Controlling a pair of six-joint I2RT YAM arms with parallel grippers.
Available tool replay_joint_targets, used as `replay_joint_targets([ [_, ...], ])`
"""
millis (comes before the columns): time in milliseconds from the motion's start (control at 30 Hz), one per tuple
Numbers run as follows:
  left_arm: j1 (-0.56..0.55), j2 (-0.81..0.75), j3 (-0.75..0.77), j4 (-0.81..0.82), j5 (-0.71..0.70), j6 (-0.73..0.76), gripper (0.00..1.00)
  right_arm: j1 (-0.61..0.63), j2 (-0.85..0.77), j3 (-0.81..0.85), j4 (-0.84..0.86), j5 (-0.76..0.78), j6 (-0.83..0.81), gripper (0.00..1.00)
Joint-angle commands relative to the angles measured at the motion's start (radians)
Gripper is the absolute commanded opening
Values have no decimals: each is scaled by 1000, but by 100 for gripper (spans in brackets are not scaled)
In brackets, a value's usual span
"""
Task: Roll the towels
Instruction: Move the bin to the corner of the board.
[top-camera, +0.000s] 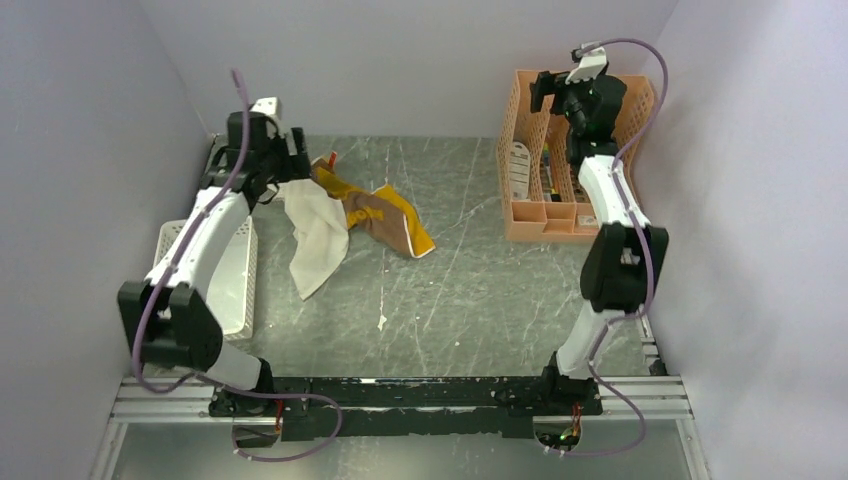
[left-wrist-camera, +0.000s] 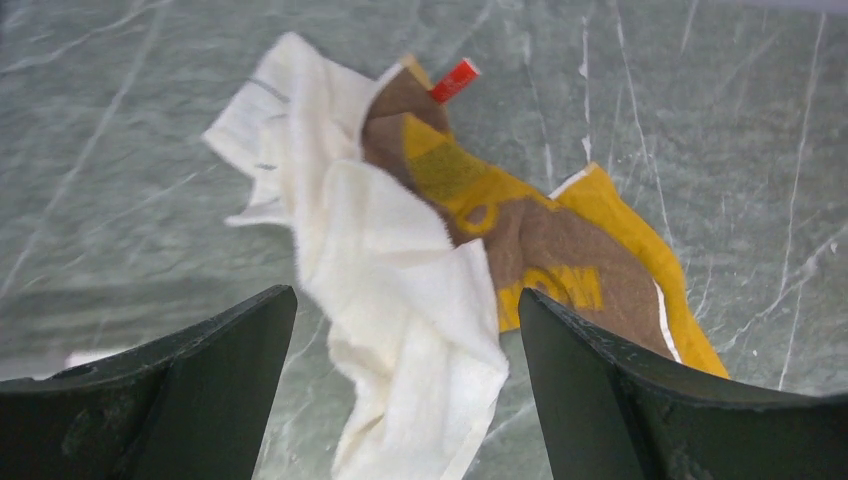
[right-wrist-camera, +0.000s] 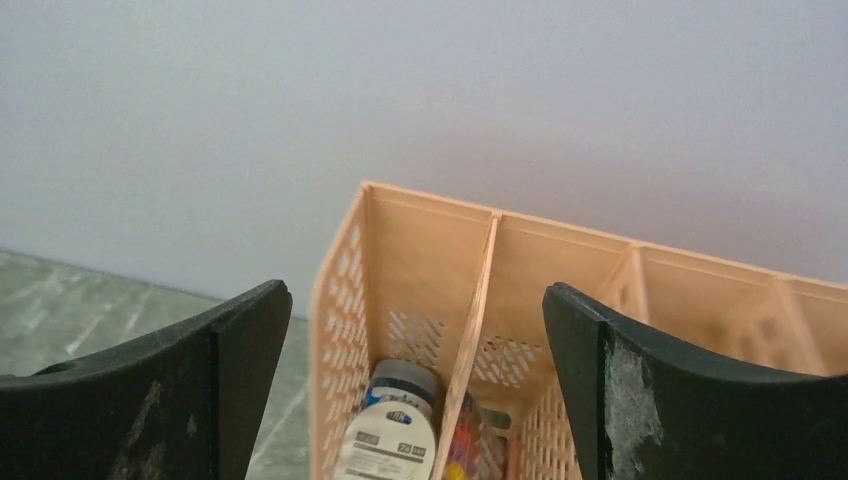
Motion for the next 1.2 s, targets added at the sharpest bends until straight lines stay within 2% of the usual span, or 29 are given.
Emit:
replay_joint_targets([
  [0, 75, -136, -122, -63, -47, -53, 94, 114, -263, -204, 163, 192, 1, 100],
  [100, 137, -218, -242, -51, 11, -67, 94, 315, -346, -348, 121, 341, -106, 100],
  [167, 154, -244, -292, -44, 52, -81, 94, 433, -368, -458, 128, 374, -135, 100],
  [267, 154, -259, -329, -46, 113, -104, 94, 541, -322, -578, 151, 321, -72, 100],
  [367, 155, -279, -328, -107, 30, -94, 94, 608, -195, -555, 62, 253, -5, 100],
  [467, 159, -319, -329, -146, -86, -76, 94, 650, -71, -468, -46, 203, 8, 98],
  [667, 163, -323, -340, -181, -201, -43, 94, 695, 33, -432, -48, 142, 2, 96],
  [767, 194, -272, -360, -168, -224, 5, 95, 699, 72, -421, -79, 157, -4, 95],
  [800, 206, -241, -361, -173, -229, 23, 98, 699, 83, -417, -91, 159, -5, 94],
  [933, 251, -138, -367, -140, -198, 52, 89, 700, 82, -427, -127, 143, 2, 80],
  [1100, 270, -9, -290, -136, -190, 75, 86, 695, 70, -455, -152, 147, 8, 66],
  [1167, 269, 40, -250, -136, -182, 85, 82, 688, 70, -445, -190, 145, 6, 55],
])
